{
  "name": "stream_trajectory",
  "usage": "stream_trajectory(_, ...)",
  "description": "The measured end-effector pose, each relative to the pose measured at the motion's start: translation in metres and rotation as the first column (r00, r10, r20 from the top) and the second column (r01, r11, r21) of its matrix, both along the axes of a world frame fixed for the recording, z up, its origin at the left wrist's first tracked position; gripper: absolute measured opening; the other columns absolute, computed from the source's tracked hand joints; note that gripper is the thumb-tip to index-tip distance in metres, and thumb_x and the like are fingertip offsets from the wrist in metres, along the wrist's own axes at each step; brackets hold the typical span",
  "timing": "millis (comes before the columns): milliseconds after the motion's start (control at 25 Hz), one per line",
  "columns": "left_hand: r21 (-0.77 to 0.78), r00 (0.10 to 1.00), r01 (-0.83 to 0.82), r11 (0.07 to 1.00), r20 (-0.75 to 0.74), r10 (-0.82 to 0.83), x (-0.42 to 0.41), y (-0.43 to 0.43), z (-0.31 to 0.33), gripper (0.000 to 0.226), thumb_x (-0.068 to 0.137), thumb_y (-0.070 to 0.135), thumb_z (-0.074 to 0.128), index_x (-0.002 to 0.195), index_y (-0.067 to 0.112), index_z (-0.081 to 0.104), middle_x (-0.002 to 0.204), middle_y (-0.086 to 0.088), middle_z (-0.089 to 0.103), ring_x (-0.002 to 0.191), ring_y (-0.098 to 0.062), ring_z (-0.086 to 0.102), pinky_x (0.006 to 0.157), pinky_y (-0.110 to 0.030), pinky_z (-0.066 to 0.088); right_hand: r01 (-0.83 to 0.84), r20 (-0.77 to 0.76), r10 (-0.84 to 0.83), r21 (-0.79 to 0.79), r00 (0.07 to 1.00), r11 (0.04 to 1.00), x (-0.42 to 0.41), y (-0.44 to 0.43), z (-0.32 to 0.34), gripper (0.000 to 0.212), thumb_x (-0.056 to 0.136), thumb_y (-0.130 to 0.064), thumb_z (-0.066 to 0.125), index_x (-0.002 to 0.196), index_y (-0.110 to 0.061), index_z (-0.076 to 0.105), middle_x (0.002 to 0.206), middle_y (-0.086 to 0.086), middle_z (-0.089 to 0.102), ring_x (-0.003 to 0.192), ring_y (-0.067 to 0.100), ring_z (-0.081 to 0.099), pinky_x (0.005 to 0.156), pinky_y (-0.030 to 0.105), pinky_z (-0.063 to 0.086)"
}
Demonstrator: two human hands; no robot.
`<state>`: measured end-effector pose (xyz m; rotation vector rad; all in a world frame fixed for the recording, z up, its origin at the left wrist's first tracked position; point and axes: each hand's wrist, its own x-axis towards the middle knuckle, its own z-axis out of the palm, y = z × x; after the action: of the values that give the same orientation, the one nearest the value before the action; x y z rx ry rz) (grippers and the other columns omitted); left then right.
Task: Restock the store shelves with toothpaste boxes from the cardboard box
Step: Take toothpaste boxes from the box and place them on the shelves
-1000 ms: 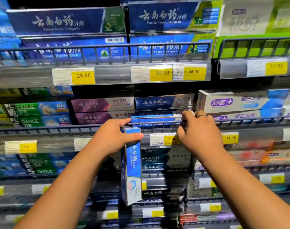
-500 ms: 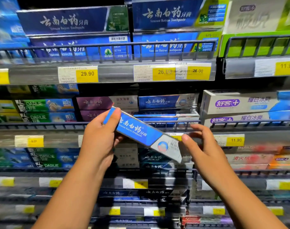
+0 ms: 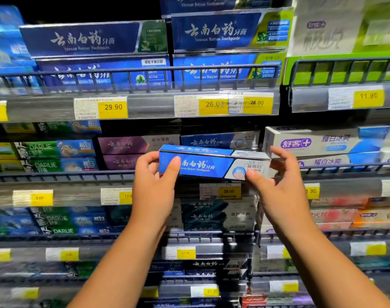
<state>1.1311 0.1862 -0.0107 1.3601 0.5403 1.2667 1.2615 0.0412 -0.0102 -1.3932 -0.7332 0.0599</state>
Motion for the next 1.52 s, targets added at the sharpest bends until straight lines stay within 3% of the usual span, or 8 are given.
stream_trajectory(200,0.258,0.968,-0.138,0.956,-0.167,0.185,0.004,0.008,0.009,0.028,0.085,0.015,0.069,0.106,0.026,0.054,0.104,0.012,0.065,0.097,0.001,0.062,0.082,-0.008,0.046,0.221,0.203,-0.207,-0.048,0.957,0.974,0.013,0.010,0.016,0.043,0.085,-0.014,0.069,0.124,-0.019,0.051,0.110,-0.012,0.053,0.087,-0.019,0.051,0.074,-0.005,0.033)
stream_trajectory(320,0.317,0.944,-0.170,0.933,-0.221,0.247,0.010,0.022,0.007,0.033,0.083,0.017,0.070,0.111,0.026,0.053,0.117,0.001,0.061,0.101,-0.006,0.061,0.090,-0.019,0.047,0.322,0.358,-0.274,-0.080,0.892,0.943,0.016,0.020,0.019,0.048,0.086,-0.015,0.067,0.131,-0.017,0.049,0.123,-0.003,0.044,0.093,-0.010,0.037,0.078,-0.010,0.022)
stream_trajectory(440,0.384,0.914,-0.188,0.904,-0.268,0.304,0.013,0.029,0.006,0.034,0.084,0.017,0.069,0.112,0.025,0.052,0.120,-0.003,0.058,0.102,-0.009,0.058,0.090,-0.021,0.043,0.359,0.430,-0.278,-0.117,0.859,0.926,0.017,0.028,0.021,0.046,0.086,-0.014,0.067,0.128,-0.022,0.050,0.126,0.000,0.045,0.097,0.010,0.050,0.078,0.010,0.037)
stream_trajectory(800,0.450,0.831,-0.103,0.887,-0.452,0.325,0.018,0.039,0.001,0.041,0.085,0.017,0.067,0.124,0.012,0.054,0.120,-0.003,0.053,0.101,-0.014,0.057,0.086,-0.021,0.039,0.506,0.547,-0.276,-0.328,0.790,0.798,0.030,0.042,0.005,0.038,0.090,-0.023,0.060,0.128,-0.024,0.050,0.128,0.008,0.045,0.092,0.034,0.059,0.072,0.034,0.043)
stream_trajectory(960,0.508,0.736,-0.073,0.858,-0.554,0.390,0.014,0.041,-0.001,0.052,0.084,0.030,0.064,0.133,0.020,0.048,0.119,0.000,0.059,0.107,-0.020,0.058,0.099,-0.037,0.041,0.536,0.591,-0.251,-0.374,0.767,0.757,0.032,0.044,-0.001,0.048,0.089,-0.023,0.059,0.135,-0.029,0.044,0.134,0.008,0.041,0.089,0.038,0.059,0.075,0.046,0.052)
stream_trajectory(1080,0.508,0.650,-0.060,0.859,-0.634,0.420,0.012,0.036,0.003,0.057,0.086,0.038,0.060,0.138,0.028,0.042,0.109,0.006,0.065,0.107,-0.017,0.059,0.106,-0.041,0.033,0.544,0.604,-0.231,-0.406,0.763,0.734,0.031,0.043,-0.003,0.056,0.086,-0.017,0.060,0.137,-0.030,0.042,0.139,0.007,0.038,0.088,0.040,0.059,0.075,0.048,0.052)
stream_trajectory(1240,0.515,0.685,-0.036,0.856,-0.612,0.397,0.009,0.028,0.006,0.042,0.086,0.037,0.057,0.127,0.040,0.047,0.090,0.012,0.064,0.092,-0.014,0.060,0.101,-0.038,0.034,0.569,0.625,-0.223,-0.432,0.748,0.699,0.029,0.041,-0.001,0.059,0.085,-0.012,0.057,0.139,-0.028,0.040,0.141,0.008,0.033,0.082,0.041,0.060,0.070,0.045,0.051)
stream_trajectory(1520,0.571,0.678,-0.009,0.821,-0.600,0.425,0.009,0.032,-0.003,0.037,0.083,0.042,0.053,0.119,0.047,0.046,0.093,0.015,0.065,0.092,-0.013,0.057,0.092,-0.038,0.031,0.601,0.670,-0.171,-0.485,0.722,0.635,0.021,0.041,0.002,0.064,0.083,-0.011,0.058,0.141,-0.021,0.032,0.149,0.011,0.015,0.079,0.039,0.060,0.065,0.041,0.047)
